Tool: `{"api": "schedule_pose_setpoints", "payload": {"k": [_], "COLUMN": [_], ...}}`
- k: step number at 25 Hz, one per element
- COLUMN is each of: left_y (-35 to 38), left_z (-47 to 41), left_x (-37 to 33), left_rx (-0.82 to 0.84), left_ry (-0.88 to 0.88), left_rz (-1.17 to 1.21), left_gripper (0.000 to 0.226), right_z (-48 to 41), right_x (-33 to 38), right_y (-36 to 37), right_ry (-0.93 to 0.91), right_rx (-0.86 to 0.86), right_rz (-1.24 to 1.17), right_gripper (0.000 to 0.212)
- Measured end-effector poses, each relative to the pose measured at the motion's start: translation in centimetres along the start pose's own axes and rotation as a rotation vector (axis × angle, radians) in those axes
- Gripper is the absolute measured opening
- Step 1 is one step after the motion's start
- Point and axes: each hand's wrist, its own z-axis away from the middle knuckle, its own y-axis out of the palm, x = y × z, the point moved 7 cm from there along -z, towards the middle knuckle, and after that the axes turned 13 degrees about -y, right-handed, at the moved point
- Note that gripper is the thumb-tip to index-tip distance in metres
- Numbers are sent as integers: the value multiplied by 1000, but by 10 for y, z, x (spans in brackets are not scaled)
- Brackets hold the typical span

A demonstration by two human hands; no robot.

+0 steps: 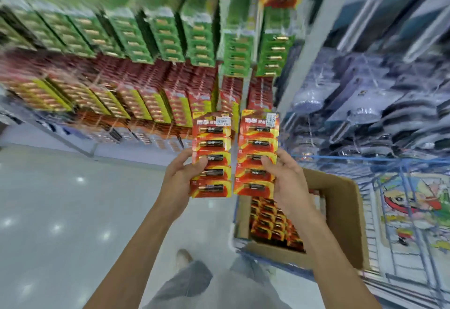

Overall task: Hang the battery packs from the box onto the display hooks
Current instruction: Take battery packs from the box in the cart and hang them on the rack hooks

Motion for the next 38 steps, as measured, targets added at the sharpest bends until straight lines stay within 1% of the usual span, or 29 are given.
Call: {"api": "schedule_pose_setpoints", "payload": {"k": [4,7,10,11,12,14,16,21,22,23,25,26,27,29,30,31,33,35,36,38], "left_y": [-76,-128,-167,-177,-186,-201,-209,-216,-214,-213,-211,-212,-215,-216,-217,-214,-213,-209,-209,-210], "left_z": [5,9,11,9,8,3,-5,-40,-46,-54,-71,-78,-89,-100,-104,-104,-107,-105,-103,-102], "left_x": [-59,-101,-141,-153,-166,-192,-218,-287,-301,-313,-332,-340,-347,-357,-360,-364,-370,-378,-383,-389], "left_rx": [19,-16,-8,-3,-1,-1,11,47,42,34,32,39,35,55,78,110,142,180,186,188], "left_ry": [78,113,176,198,215,245,270,334,348,354,358,368,384,404,416,422,427,458,467,469], "left_rz": [7,61,83,86,93,97,85,70,67,60,72,99,125,124,126,126,118,88,78,68], "left_gripper": [28,28,31,32,36,42,40,33,31,29,27,33,46,72,75,71,56,36,28,24], "right_z": [-3,-9,-16,-20,-26,-38,-52,-96,-107,-118,-138,-147,-154,-159,-162,-161,-163,-165,-165,-160], "right_x": [2,7,13,17,21,30,43,74,79,84,96,101,107,119,122,125,128,128,130,141], "right_y": [96,160,215,229,243,269,291,345,352,358,367,369,371,375,373,374,374,372,372,377], "right_ry": [-41,-85,-107,-122,-135,-139,-158,-211,-234,-249,-310,-347,-375,-412,-432,-444,-457,-468,-475,-541], "right_rx": [17,70,117,126,137,145,144,166,164,148,147,161,168,129,118,123,90,33,26,27], "right_rz": [-17,-24,-43,-43,-40,-31,-20,-41,-27,-9,30,31,26,12,-7,-24,-38,-64,-77,-70], "right_gripper": [29,22,43,44,41,29,24,30,35,49,88,99,104,107,106,99,75,64,53,24]}}
